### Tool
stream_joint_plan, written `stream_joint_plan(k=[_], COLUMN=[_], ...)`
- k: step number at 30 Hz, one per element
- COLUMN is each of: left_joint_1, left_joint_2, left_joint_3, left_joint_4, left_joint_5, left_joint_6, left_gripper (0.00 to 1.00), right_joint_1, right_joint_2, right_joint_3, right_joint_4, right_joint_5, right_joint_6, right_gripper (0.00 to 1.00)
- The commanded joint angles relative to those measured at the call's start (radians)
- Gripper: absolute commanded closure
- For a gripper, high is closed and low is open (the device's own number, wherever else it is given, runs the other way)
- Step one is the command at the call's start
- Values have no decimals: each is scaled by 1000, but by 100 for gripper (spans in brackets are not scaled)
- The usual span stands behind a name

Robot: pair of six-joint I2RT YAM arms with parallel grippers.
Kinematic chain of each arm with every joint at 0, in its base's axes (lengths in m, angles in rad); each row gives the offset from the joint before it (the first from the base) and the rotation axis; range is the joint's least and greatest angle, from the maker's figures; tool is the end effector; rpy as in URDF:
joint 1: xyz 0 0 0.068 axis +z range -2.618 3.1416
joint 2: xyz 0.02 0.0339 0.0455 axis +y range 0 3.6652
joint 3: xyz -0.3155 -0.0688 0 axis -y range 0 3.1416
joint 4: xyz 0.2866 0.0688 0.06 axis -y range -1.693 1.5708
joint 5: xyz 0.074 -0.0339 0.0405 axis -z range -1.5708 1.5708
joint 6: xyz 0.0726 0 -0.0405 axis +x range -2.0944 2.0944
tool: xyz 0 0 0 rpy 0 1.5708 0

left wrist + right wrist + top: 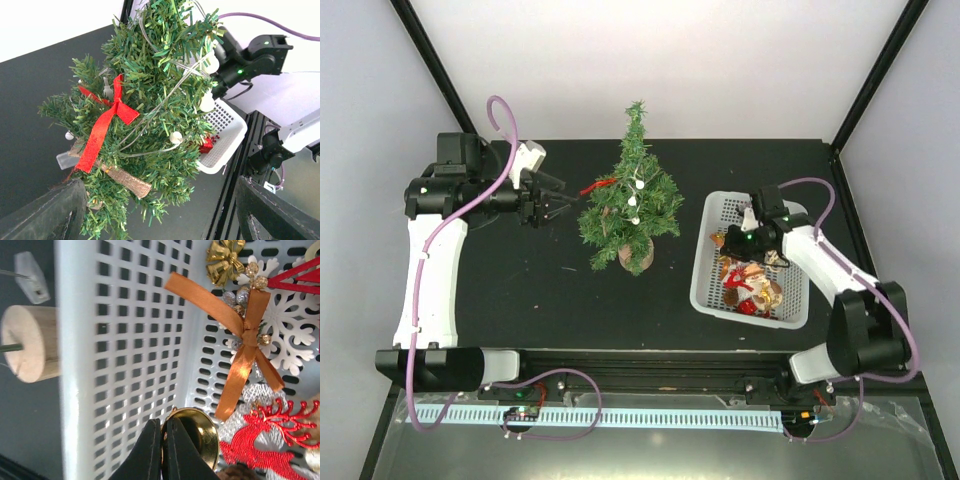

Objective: Decorate the small christmas tree

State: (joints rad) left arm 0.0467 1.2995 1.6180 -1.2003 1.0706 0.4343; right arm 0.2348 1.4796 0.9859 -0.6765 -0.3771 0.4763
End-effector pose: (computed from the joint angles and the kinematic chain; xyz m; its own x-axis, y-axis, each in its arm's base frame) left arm 0.2607 -0.0516 0.4802 -0.4744 0.1799 -0.8617 0.8097 0.4734 -0.3469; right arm 0.3121 0.1021 0.2144 -0.9591 0.2089 -0.1911 0.0943 0.8721 0.4801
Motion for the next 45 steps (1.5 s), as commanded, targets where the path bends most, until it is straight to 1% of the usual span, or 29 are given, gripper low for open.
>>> stream_joint_plan(k=[1,5,8,10,13,15,21,22,24,27,29,30,34,39,41,45], left_joint_1=[7,6,7,7,5,7,5,5,5,4,4,3,4,1,-4,-9], left_joint_2=[-12,-12,-12,-13,-12,-12,-43,-44,-47,-51,-58,-62,-72,-78,-81,-91], left_joint_3=[-7,-19,-37,-44,-46,-46,-60,-62,-67,-77,-91,-101,-124,-140,-146,-171], left_joint_4=[3,-1,-7,-17,-38,-54,-61,-57,-53,-47,-40,-37,-32,-32,-32,-23], left_joint_5=[29,32,48,54,50,49,59,62,68,74,76,79,82,94,98,106], left_joint_6=[6,10,19,35,57,71,79,75,70,68,64,63,61,62,65,64], left_gripper=[18,18,18,17,17,17,17,17,17,17,17,17,17,16,16,16], right_joint_1=[-1,-3,-2,-4,-2,-3,30,42,63,76,77,77,88,129,159,199], right_joint_2=[-117,-212,-253,-273,-296,-318,-348,-354,-370,-384,-384,-383,-386,-390,-388,-389], right_joint_3=[29,51,67,55,15,-30,-149,-167,-199,-243,-266,-272,-268,-217,-184,-102], right_joint_4=[-55,-52,-30,16,129,265,675,772,901,1151,1285,1330,1404,1396,1359,1201], right_joint_5=[-23,-81,-172,-257,-379,-519,-759,-781,-806,-837,-847,-847,-854,-881,-891,-899], right_joint_6=[1,21,37,62,150,254,505,546,628,800,917,947,1006,1025,1011,914], right_gripper=[99,99,99,99,99,99,99,99,99,99,99,99,99,99,99,99])
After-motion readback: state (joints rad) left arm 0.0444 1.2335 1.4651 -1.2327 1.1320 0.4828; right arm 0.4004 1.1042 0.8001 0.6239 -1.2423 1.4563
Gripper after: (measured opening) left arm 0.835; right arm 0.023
